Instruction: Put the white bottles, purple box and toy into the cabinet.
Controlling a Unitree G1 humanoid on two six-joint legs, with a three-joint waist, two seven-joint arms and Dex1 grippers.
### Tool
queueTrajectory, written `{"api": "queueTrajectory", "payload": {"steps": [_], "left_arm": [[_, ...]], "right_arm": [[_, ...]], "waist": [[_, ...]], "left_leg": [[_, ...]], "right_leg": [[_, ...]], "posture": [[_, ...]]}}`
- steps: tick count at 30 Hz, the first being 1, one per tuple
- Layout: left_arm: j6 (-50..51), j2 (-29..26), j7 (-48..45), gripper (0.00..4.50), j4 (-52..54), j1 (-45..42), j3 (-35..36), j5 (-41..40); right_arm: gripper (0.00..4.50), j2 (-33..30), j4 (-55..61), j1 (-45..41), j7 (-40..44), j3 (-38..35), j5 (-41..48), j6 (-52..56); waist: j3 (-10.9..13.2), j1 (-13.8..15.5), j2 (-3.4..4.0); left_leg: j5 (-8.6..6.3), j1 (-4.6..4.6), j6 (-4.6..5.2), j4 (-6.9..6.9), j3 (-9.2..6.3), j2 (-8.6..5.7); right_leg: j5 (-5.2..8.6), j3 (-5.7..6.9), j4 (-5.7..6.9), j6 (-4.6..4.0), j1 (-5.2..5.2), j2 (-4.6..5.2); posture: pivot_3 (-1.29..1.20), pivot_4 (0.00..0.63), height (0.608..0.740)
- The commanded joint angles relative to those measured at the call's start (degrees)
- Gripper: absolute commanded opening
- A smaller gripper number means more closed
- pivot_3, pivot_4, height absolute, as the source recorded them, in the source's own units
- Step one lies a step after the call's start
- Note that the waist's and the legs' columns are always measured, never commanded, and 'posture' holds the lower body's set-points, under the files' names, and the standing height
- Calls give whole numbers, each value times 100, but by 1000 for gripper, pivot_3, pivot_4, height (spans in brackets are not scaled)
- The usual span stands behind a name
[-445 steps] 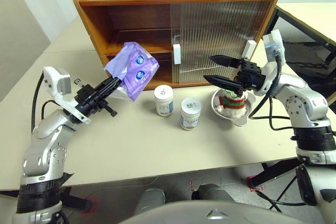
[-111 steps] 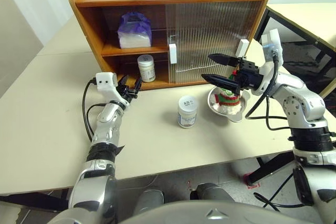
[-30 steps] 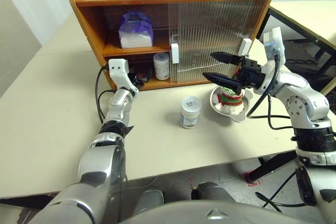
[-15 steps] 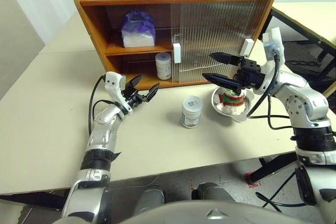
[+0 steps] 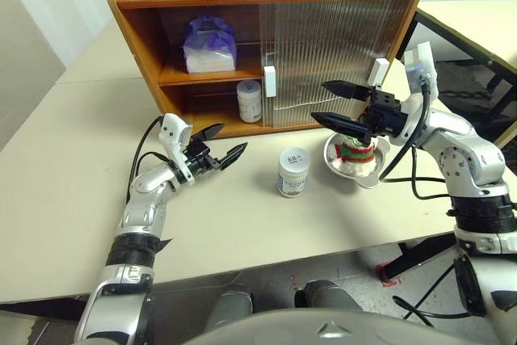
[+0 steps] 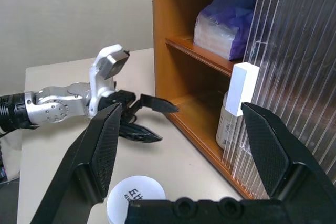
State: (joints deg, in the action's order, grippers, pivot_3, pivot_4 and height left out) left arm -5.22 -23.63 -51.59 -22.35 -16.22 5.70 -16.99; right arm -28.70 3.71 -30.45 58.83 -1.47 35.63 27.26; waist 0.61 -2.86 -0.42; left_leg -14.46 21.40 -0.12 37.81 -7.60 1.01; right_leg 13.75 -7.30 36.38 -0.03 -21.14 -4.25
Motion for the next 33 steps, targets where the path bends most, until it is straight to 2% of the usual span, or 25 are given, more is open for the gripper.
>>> {"api": "queueTrajectory", "payload": {"steps": [1,2,13,22,33], "left_arm": [[-84,-114,-358,4458,-31,134,-127,-2],[-69,-145,-477,4458,-9,173,-177,0],[483,-216,-1869,4458,769,318,-910,-380],[462,-106,-2063,4458,547,52,-1253,-211],[3,262,-1982,4458,-309,-427,-1401,111]], "right_arm": [[4500,14,-32,-106,8,-21,-29,-56],[4500,16,-35,-108,11,-18,-31,-55],[4500,12,-40,-130,28,-14,-41,-39],[4500,-21,-31,-119,30,-42,-45,-38],[4500,-48,50,-67,-16,-72,-25,-20]], "waist": [[-1,4,1],[-2,7,2],[-6,11,9],[-11,5,16],[-13,-8,21]], "left_leg": [[0,8,0,0,0,1],[1,15,0,1,-1,2],[5,45,0,4,2,23],[9,44,7,6,-12,34],[10,46,9,8,-42,32]], "right_leg": [[-7,0,0,-13,-6,0],[-19,3,0,-32,-15,-1],[-23,9,1,-28,-47,-10],[-28,9,1,-18,-50,-14],[-29,5,0,-13,-49,-12]], "posture": [[-77,0,740],[-77,0,740],[-82,0,740],[-93,0,740],[-106,0,740]]}}
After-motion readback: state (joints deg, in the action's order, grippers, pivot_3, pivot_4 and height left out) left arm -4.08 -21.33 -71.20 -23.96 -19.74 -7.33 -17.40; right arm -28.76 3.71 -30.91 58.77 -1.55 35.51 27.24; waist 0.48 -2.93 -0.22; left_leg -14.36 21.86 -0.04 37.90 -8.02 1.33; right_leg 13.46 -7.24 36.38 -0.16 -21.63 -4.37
